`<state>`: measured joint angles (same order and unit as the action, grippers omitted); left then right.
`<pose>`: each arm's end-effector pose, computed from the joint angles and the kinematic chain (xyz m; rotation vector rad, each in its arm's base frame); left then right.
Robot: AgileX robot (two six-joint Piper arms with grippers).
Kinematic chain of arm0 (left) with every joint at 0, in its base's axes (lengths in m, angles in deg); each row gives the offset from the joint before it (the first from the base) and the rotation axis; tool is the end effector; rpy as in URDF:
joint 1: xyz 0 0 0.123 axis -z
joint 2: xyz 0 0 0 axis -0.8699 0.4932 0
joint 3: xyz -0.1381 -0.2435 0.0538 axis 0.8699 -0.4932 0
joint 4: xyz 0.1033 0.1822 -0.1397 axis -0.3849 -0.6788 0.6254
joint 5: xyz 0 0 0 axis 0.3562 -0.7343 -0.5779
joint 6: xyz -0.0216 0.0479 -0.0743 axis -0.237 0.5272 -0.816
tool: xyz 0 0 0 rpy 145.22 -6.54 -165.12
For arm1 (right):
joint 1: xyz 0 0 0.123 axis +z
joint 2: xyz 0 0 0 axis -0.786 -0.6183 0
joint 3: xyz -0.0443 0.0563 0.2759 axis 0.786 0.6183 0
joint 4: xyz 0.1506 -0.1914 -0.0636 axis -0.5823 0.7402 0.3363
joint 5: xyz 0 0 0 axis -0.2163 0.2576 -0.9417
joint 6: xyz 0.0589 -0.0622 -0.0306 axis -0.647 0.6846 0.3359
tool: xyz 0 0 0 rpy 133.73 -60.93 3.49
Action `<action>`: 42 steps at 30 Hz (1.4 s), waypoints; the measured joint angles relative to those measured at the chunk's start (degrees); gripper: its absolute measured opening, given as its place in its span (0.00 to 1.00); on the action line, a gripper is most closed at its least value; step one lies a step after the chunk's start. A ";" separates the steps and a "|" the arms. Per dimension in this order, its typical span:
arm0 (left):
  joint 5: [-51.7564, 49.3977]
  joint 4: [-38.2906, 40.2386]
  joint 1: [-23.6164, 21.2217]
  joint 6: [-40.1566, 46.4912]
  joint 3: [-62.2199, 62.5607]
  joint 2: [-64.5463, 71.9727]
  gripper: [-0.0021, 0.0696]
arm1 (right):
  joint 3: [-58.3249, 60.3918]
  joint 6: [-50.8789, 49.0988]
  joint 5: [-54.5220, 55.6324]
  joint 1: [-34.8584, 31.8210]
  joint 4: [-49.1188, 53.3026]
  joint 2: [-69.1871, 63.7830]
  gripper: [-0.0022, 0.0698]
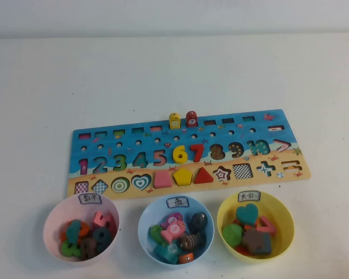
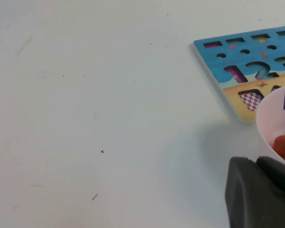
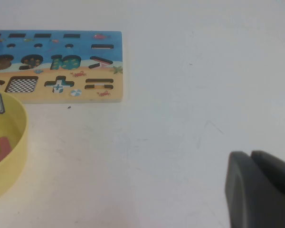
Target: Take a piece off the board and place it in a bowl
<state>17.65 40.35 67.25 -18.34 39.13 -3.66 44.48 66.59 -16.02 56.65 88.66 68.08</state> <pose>0.0528 -0.0020 0.1717 0.0999 1.8666 -0.0220 0.0527 0.0048 0.1721 -0.0646 1.8664 0.0754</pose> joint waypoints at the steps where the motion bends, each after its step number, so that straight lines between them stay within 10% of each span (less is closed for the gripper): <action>1: 0.00 0.00 0.00 0.00 0.00 0.00 0.03 | 0.00 0.00 0.00 0.00 0.00 0.00 0.01; 42: 14.63 15.57 0.00 -17.44 0.00 0.00 0.03 | 0.00 0.00 0.00 0.00 0.00 0.00 0.00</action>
<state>32.28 55.92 67.25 -35.79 39.13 -3.66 44.48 66.59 -16.02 56.65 88.66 68.08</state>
